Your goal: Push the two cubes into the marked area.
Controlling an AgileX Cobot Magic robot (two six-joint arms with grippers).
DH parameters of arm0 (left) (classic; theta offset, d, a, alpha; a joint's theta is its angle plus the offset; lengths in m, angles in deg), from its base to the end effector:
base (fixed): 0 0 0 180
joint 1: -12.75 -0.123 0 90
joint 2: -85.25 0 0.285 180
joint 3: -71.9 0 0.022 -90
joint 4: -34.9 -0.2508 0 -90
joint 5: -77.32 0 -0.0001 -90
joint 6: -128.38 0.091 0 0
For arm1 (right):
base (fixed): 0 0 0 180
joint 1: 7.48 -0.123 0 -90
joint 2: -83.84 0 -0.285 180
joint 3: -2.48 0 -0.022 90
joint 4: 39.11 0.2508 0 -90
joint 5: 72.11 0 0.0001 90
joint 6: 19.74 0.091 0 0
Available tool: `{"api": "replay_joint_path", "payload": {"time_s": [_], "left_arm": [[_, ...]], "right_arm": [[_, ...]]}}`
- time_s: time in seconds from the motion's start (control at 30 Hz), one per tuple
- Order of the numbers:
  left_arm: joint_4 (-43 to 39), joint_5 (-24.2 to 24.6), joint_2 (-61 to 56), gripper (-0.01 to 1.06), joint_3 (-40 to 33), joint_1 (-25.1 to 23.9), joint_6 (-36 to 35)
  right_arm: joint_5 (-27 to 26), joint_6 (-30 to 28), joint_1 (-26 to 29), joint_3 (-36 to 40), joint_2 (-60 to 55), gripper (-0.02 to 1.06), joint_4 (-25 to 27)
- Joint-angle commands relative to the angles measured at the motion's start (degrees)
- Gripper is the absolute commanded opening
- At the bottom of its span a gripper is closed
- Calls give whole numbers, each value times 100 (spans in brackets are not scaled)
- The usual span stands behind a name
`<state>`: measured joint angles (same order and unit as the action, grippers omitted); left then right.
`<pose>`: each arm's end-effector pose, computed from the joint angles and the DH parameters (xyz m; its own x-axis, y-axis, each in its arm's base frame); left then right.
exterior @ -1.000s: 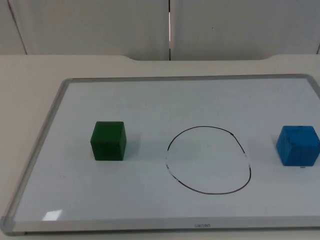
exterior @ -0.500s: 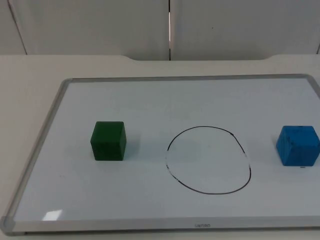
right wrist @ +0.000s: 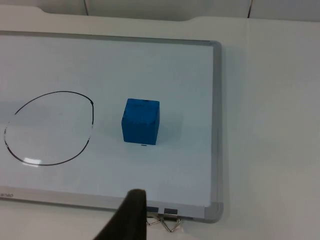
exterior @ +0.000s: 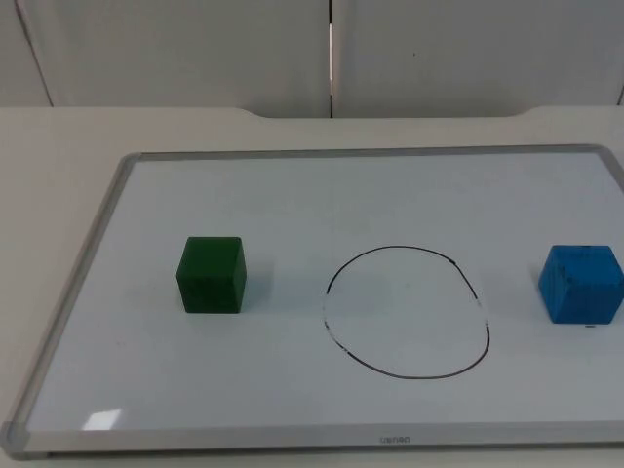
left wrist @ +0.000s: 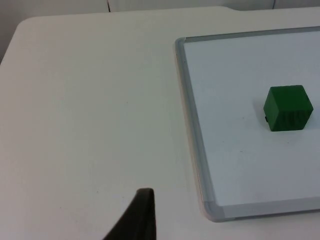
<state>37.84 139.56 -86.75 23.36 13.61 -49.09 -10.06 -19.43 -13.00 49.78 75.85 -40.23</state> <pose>-0.0055 -0.0041 0.2755 -0.4797 0.0274 -0.8770 0.0645 0.9979 -0.0041 -0.0076 -0.0023 0.2816 -0.4568 -0.0479 -0.8883 -0.0826 0.9965 -0.0113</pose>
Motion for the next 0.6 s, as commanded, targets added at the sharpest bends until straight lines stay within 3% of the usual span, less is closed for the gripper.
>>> {"api": "replay_joint_path", "payload": {"time_s": [0.0, 0.57], "left_arm": [[67, -64, -21, 105, -33, -28, -51], [78, -64, -21, 105, -33, -28, -51]], "right_arm": [[-21, 12, 27, 42, 20, 105, 15], [-21, 12, 27, 42, 20, 105, 15]]}}
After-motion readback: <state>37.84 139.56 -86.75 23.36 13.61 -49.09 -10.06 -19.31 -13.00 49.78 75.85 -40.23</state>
